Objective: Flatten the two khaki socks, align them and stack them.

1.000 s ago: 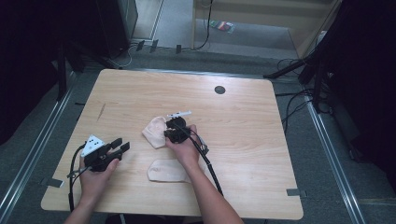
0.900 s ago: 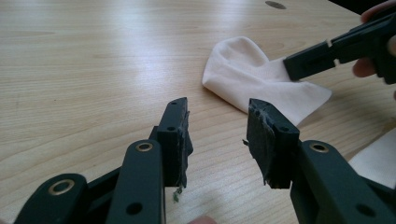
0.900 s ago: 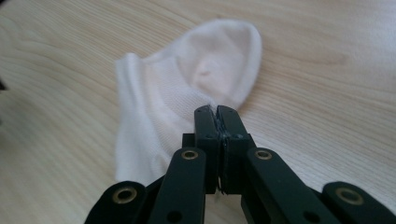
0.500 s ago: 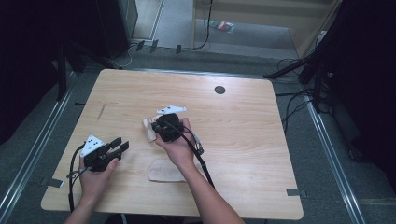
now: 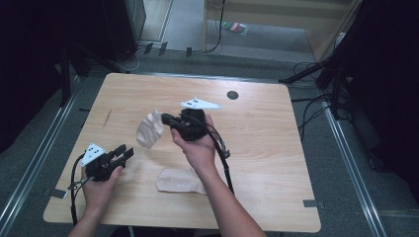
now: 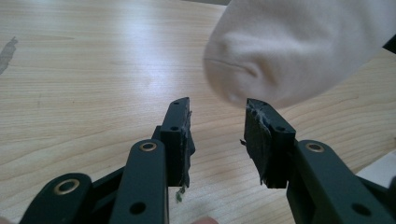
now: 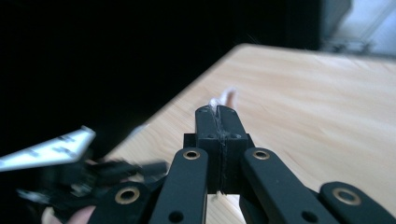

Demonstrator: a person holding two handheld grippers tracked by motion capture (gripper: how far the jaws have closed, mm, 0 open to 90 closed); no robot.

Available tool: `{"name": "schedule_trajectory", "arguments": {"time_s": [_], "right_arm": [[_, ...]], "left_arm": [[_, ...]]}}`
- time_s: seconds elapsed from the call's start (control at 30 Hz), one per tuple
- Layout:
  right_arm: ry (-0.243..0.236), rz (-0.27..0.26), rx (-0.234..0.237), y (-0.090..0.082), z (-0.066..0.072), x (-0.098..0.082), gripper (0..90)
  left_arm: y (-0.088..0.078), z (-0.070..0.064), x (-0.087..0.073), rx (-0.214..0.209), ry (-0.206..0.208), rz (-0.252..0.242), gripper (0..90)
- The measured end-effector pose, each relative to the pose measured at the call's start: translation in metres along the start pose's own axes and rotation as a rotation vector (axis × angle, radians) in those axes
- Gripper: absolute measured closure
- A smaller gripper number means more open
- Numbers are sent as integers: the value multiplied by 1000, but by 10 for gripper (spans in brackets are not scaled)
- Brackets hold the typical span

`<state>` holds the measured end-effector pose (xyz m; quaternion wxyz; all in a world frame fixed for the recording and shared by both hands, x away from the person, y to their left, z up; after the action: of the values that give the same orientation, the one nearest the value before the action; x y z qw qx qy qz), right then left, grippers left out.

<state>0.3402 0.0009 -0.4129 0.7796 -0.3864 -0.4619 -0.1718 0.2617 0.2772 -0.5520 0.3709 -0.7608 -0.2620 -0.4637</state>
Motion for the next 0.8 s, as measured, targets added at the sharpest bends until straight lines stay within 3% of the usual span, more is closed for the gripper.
{"name": "schedule_trajectory", "arguments": {"time_s": [0.1, 0.27, 0.37, 0.43, 0.57, 0.67, 0.73, 0.8], "right_arm": [[95, 74, -34, 3, -37, -25, 900], [211, 157, -208, -1, -110, -79, 900], [239, 172, -282, -8, -137, -95, 900], [229, 173, -314, -12, -147, -101, 900], [159, 173, -420, -17, -157, -106, 874], [141, 129, -525, -24, -161, -105, 743], [124, 84, -531, -30, -158, -103, 752], [89, 74, -518, -32, -152, -102, 785]], "left_arm": [[0, 0, 0, -2, -5, 7, 618], [1, 0, 0, 4, -7, 6, 623], [3, -2, 0, 11, 8, 14, 625], [5, -3, 0, 14, 20, 23, 625], [8, -7, 1, 21, 47, 37, 625], [11, -9, 4, 25, 52, 63, 627], [15, -12, 7, -6, 31, 61, 628], [18, -16, 9, -5, 49, 67, 641]]}}
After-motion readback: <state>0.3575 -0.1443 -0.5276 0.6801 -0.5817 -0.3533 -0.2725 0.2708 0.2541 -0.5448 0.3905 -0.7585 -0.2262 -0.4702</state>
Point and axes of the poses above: each handheld gripper's, and its own axes: y roughly forward along the jaws, x roughly out of its top, z roughly to its left, the point moved 1 cm from there along y, roughly forward along the jaws, and after that the axes turned 12 degrees about -x, right-handed, at the moved point
